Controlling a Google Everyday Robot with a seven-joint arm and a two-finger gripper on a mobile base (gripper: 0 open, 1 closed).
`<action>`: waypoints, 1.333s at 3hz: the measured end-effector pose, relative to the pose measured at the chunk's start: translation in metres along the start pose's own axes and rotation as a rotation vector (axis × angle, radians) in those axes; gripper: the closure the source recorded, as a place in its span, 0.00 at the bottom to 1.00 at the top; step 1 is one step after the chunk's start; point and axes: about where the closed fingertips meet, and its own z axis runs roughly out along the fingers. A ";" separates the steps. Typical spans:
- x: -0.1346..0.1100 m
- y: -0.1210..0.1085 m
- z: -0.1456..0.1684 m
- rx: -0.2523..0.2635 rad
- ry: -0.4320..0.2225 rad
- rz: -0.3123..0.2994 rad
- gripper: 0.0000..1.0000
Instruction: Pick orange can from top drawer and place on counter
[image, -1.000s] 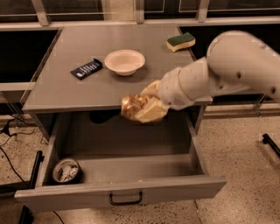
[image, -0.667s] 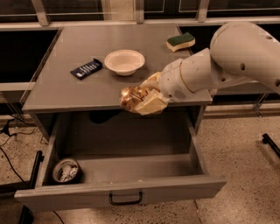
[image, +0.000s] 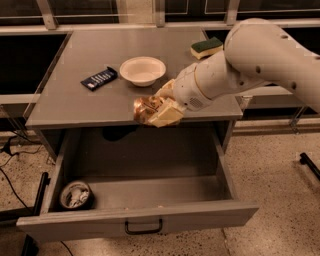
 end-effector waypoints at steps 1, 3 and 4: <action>-0.005 -0.014 0.017 -0.017 0.023 -0.026 1.00; -0.010 -0.046 0.044 -0.036 0.058 -0.061 1.00; -0.009 -0.060 0.053 -0.038 0.067 -0.066 0.98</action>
Offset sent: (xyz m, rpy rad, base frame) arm 0.0650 0.0325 -0.0105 -0.0918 -0.0071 0.0522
